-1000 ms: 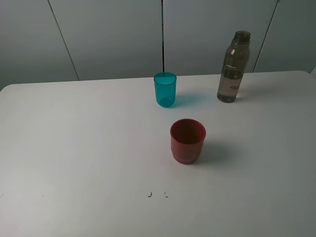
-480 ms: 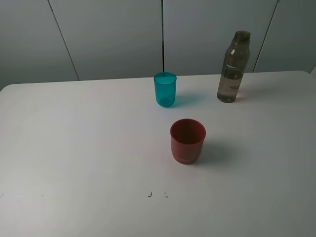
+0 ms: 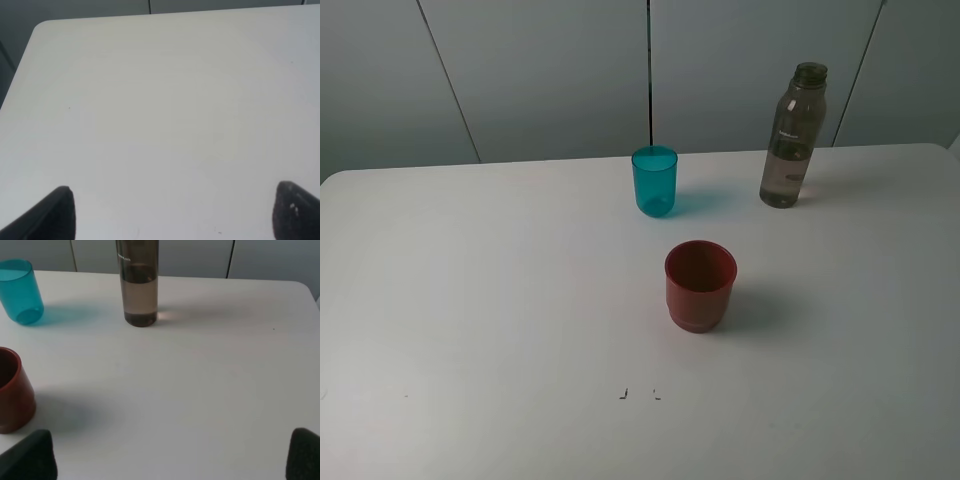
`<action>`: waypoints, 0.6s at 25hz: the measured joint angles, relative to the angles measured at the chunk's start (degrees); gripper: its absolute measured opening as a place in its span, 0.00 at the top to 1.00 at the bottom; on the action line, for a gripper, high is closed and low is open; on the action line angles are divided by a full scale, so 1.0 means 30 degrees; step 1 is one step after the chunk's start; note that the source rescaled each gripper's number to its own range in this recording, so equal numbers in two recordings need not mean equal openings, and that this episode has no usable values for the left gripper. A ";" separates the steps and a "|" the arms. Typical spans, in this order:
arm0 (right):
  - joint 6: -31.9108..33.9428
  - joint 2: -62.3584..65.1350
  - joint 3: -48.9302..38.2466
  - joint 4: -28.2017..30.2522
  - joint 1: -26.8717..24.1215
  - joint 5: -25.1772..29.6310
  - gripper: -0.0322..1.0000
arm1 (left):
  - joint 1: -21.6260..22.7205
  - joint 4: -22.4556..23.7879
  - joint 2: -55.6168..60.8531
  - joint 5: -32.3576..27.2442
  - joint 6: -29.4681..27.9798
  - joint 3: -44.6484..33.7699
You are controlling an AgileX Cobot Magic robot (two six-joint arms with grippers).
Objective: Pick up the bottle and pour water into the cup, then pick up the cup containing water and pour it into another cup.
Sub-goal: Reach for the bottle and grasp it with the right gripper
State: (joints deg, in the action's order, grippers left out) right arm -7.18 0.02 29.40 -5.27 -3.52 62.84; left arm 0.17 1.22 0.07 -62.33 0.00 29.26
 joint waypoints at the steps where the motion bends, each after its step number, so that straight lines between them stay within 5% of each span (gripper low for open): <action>1: 0.0000 0.0000 0.0000 0.0000 0.0000 0.0000 0.00 | 0.0000 0.0000 0.0000 0.0000 0.0000 0.0000; 15: 0.0000 0.0000 0.0000 0.0000 0.0000 0.0000 0.00 | 0.0000 0.0000 0.0000 0.0000 0.0000 0.0000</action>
State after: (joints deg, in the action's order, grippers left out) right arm -7.18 0.02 29.40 -5.27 -3.52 62.84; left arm 0.17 1.22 0.07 -62.33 0.00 29.26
